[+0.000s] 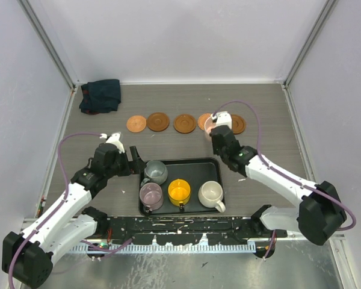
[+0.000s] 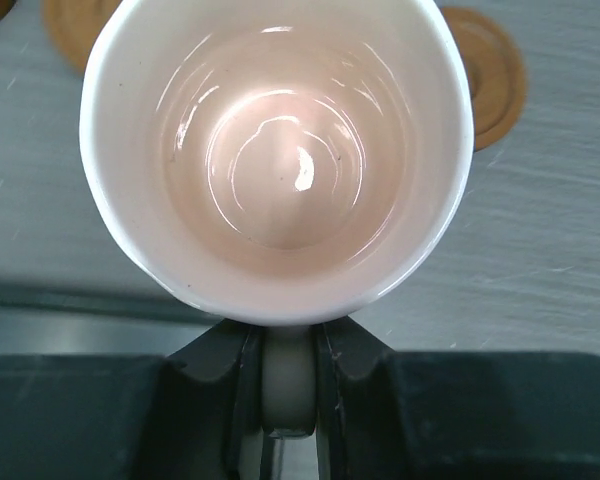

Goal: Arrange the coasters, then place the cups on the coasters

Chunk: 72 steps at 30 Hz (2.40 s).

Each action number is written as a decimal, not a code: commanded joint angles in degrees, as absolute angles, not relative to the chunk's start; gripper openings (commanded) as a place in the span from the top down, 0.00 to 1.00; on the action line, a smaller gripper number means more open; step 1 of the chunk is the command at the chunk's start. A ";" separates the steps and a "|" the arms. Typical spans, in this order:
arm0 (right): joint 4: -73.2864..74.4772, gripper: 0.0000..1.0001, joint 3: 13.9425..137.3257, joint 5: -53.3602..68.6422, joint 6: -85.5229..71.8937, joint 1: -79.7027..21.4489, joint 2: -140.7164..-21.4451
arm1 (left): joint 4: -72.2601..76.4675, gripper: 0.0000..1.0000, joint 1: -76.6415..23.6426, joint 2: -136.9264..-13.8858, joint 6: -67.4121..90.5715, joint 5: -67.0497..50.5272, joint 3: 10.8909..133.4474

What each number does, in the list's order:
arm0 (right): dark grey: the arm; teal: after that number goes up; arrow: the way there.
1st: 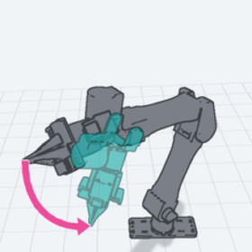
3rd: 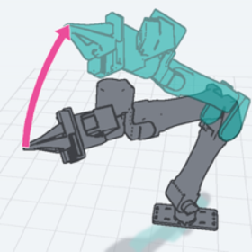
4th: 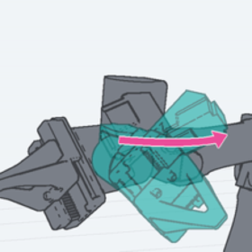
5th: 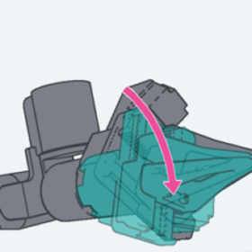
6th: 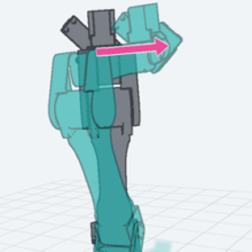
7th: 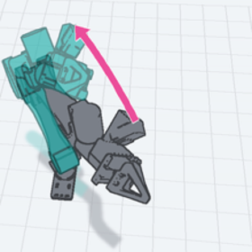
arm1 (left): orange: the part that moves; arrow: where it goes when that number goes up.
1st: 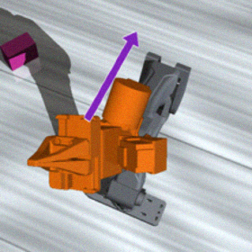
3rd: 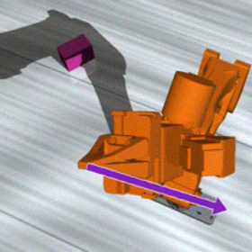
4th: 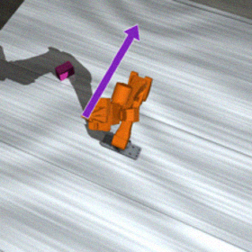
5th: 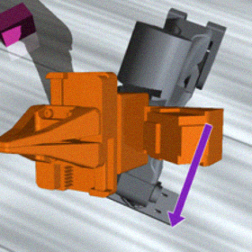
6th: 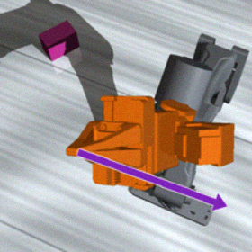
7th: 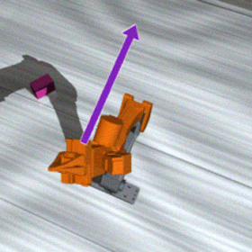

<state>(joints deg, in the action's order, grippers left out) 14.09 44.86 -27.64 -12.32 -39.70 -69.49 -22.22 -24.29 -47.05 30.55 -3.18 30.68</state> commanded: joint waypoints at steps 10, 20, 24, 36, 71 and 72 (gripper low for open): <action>-13.79 0.99 48.19 -19.70 -5.59 -17.86 -78.63 | -16.30 0.13 -24.52 -46.34 30.93 0.90 31.29; -19.96 0.99 49.51 -13.37 -6.22 -9.44 -85.73 | -15.09 0.13 -24.52 -49.87 31.29 1.93 32.50; -20.89 0.99 50.20 -10.43 -5.98 -8.35 -87.90 | -14.39 0.13 -24.52 -50.67 31.81 1.85 32.33; -22.75 0.99 51.36 -7.22 -5.89 -6.94 -92.38 | -14.77 0.13 -24.48 -50.62 31.87 1.75 32.26; -17.61 0.99 53.70 -8.39 -6.43 -6.92 -94.04 | -16.41 0.13 -24.52 -47.84 31.90 2.29 31.53; -17.62 0.99 53.64 -8.43 -6.42 -6.94 -94.02 | -16.48 0.13 -24.52 -47.82 31.91 2.35 31.47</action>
<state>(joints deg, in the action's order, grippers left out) -11.31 50.15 -6.98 -6.17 -7.11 -96.14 -17.85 -24.32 -49.17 31.18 1.34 30.68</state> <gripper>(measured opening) 0.254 0.866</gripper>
